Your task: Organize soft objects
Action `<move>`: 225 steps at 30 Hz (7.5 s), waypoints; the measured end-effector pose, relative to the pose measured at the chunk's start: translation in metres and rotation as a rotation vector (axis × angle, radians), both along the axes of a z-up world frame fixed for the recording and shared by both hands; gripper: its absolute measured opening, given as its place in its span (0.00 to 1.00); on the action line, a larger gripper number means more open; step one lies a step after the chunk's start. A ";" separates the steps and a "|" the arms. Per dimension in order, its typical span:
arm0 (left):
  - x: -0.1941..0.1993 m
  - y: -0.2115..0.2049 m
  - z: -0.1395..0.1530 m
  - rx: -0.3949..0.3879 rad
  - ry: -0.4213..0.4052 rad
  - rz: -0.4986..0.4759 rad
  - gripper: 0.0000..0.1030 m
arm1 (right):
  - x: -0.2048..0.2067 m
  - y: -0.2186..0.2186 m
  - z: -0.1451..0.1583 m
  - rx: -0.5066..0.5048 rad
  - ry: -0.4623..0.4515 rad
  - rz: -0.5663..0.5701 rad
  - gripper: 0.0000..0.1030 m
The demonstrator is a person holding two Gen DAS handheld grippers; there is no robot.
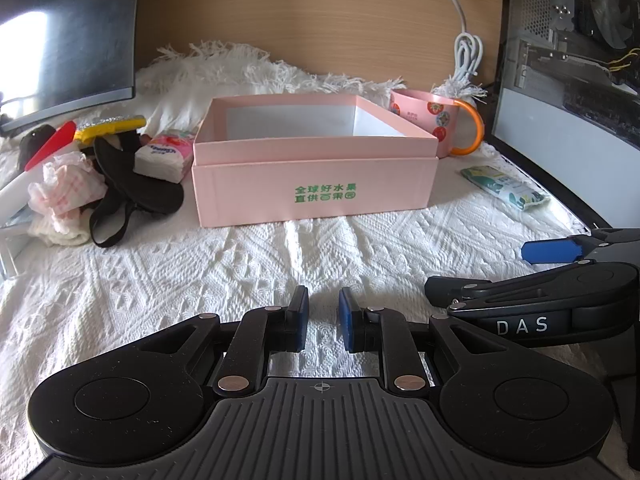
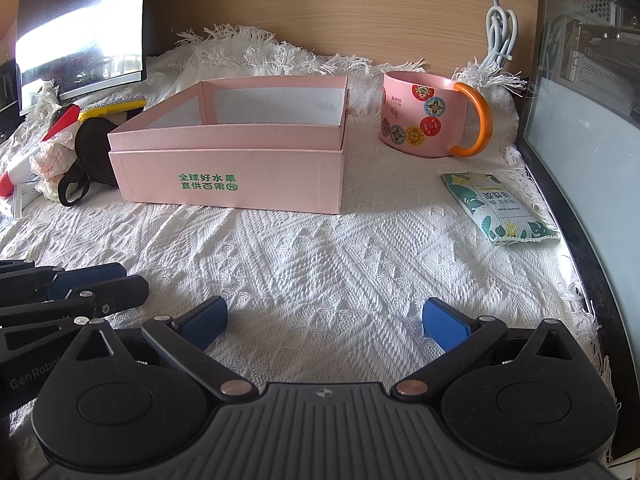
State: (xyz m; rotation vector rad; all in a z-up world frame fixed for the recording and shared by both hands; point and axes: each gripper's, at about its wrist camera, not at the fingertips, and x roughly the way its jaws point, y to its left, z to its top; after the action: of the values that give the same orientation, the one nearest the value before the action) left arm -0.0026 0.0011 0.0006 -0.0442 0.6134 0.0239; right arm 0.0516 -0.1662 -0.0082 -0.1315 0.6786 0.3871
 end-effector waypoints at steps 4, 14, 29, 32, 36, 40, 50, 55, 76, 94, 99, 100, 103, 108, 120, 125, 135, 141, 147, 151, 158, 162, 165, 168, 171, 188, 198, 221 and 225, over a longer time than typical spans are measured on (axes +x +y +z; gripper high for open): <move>0.000 0.000 0.000 -0.001 0.000 0.000 0.19 | 0.000 0.000 0.000 0.000 0.000 0.000 1.00; 0.000 0.001 -0.001 0.000 -0.001 0.000 0.19 | 0.000 -0.001 0.001 0.001 0.000 0.000 1.00; 0.000 0.002 -0.001 -0.003 -0.003 0.000 0.19 | 0.000 0.000 0.000 0.001 0.000 0.000 1.00; -0.001 0.002 -0.001 -0.002 -0.003 0.000 0.19 | 0.000 -0.001 0.000 0.001 0.000 0.000 1.00; -0.001 0.002 -0.001 -0.007 -0.006 -0.002 0.19 | 0.000 -0.001 0.001 0.001 0.001 0.000 1.00; -0.001 0.002 -0.002 -0.007 -0.006 -0.002 0.19 | 0.000 -0.001 0.001 0.001 0.001 0.000 1.00; 0.000 0.004 -0.002 -0.013 -0.008 0.000 0.19 | 0.000 0.000 0.001 0.001 0.001 0.000 1.00; -0.001 0.004 -0.001 -0.021 -0.009 0.001 0.19 | 0.000 0.000 0.000 0.001 0.000 0.000 1.00; -0.001 0.000 -0.003 0.001 -0.008 0.000 0.19 | 0.000 0.000 0.000 0.003 0.001 0.000 1.00; 0.008 0.041 0.015 -0.108 0.104 0.029 0.19 | 0.011 0.009 0.021 -0.070 0.169 0.031 0.94; -0.003 0.083 0.030 -0.174 0.074 -0.054 0.19 | -0.010 0.045 0.039 -0.083 0.020 0.076 0.94; -0.004 0.093 0.033 -0.185 0.081 -0.065 0.20 | -0.012 0.055 0.042 -0.085 0.014 0.100 0.94; -0.011 0.126 0.040 -0.165 0.058 -0.063 0.20 | -0.014 0.087 0.048 -0.081 0.012 0.186 0.94; -0.018 0.194 0.062 -0.011 -0.013 0.023 0.20 | -0.020 0.136 0.056 -0.086 -0.031 0.280 0.94; 0.057 0.305 0.050 0.023 0.106 -0.051 0.22 | -0.038 0.221 0.052 -0.118 0.017 0.409 0.93; 0.077 0.320 0.054 -0.041 0.129 -0.143 0.20 | -0.046 0.218 0.056 -0.111 0.063 0.432 0.93; 0.083 0.306 0.051 0.014 0.239 -0.214 0.35 | -0.044 0.230 0.046 -0.075 0.103 0.462 0.92; 0.097 0.310 0.043 -0.057 0.286 -0.171 0.38 | -0.046 0.245 0.045 -0.053 0.075 0.510 0.66; 0.070 0.328 0.057 -0.122 0.202 -0.095 0.33 | -0.042 0.292 0.046 -0.021 0.015 0.614 0.45; 0.023 0.344 0.083 -0.219 0.106 -0.010 0.32 | -0.029 0.330 0.041 -0.016 0.017 0.670 0.43; -0.033 0.343 0.088 -0.277 0.071 0.084 0.32 | -0.021 0.339 0.040 -0.071 0.103 0.730 0.11; -0.042 0.330 0.075 -0.359 0.095 0.091 0.32 | -0.049 0.305 0.062 -0.097 0.038 0.773 0.03; -0.043 0.309 0.068 -0.413 0.116 0.036 0.32 | -0.063 0.270 0.076 -0.117 0.017 0.754 0.03; -0.042 0.283 0.064 -0.415 0.127 -0.040 0.32 | -0.071 0.229 0.087 -0.136 0.002 0.690 0.00; -0.033 0.265 0.056 -0.423 0.143 -0.072 0.32 | -0.074 0.196 0.085 -0.188 -0.026 0.609 0.00; -0.051 0.273 0.037 -0.432 0.218 0.181 0.30 | -0.064 0.160 0.060 -0.092 0.143 0.629 0.39; -0.054 0.244 0.047 -0.433 0.239 0.050 0.30 | -0.069 0.181 0.039 -0.191 0.241 0.660 0.12; 0.207 0.101 0.096 -0.280 0.196 -0.134 0.31 | -0.082 0.026 0.091 -0.077 0.065 0.022 0.12; 0.210 0.103 0.063 -0.211 0.363 -0.043 0.30 | -0.086 0.018 0.089 -0.074 0.073 -0.007 0.12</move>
State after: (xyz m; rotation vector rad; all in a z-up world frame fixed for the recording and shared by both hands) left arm 0.2075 0.1038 0.0637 -0.2344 0.9777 -0.0763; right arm -0.0349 -0.1485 0.0805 -0.1856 0.7655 0.3615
